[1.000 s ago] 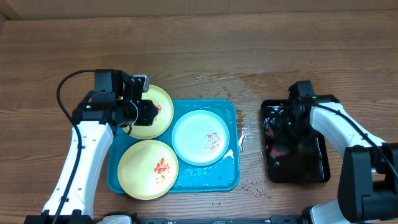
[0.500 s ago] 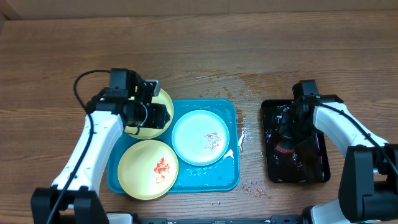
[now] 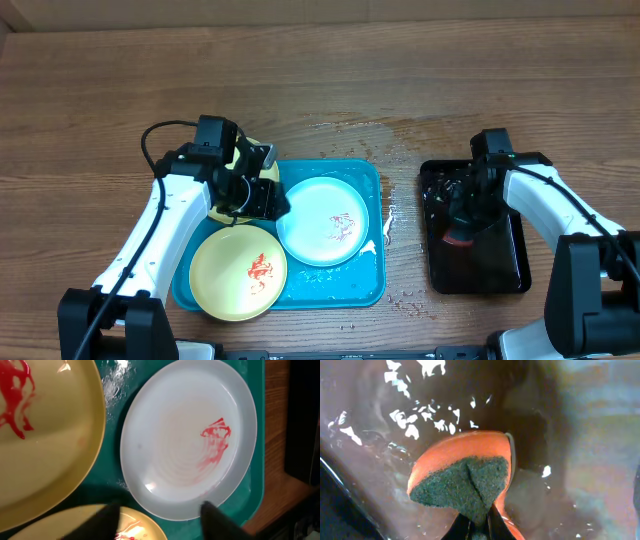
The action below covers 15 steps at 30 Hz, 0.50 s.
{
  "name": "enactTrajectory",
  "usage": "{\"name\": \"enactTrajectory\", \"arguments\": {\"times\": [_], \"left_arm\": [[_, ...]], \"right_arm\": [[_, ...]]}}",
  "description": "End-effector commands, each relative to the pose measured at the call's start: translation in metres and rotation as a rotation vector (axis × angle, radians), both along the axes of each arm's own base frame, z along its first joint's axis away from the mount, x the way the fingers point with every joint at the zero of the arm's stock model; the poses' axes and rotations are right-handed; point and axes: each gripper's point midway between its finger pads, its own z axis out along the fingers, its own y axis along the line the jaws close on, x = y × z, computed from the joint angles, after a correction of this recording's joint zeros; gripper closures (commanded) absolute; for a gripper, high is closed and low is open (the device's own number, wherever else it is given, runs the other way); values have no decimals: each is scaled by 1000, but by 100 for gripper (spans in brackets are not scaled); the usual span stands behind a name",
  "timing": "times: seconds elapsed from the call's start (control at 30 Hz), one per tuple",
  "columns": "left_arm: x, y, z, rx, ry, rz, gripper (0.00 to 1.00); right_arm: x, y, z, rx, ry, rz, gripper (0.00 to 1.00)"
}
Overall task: Clean dirty plates on tray and stack at the side
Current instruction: 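Grasp the rim of the white plate with the left gripper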
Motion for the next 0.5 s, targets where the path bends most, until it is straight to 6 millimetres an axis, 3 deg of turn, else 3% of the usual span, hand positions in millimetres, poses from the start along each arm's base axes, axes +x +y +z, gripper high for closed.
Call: {"name": "enactTrajectory", "arguments": {"times": [0.0,0.1,0.17,0.27,0.47], "left_arm": [[-6,-7,-2,-23,58,8,52],[-13,-7,-13,9,112,6,37],[-15,-9,-23,38,134,-5,35],[-13,-8,-38,112,156,20,48],[-3,0,-57,274,136,94,43]], "right_arm": [[4,1,7,20,-27,-7,96],[5,2,7,23,-30,-5,96],[5,2,7,24,-31,-4,96],[5,2,7,24,-30,-4,96],[5,5,8,40,-29,1,96]]}}
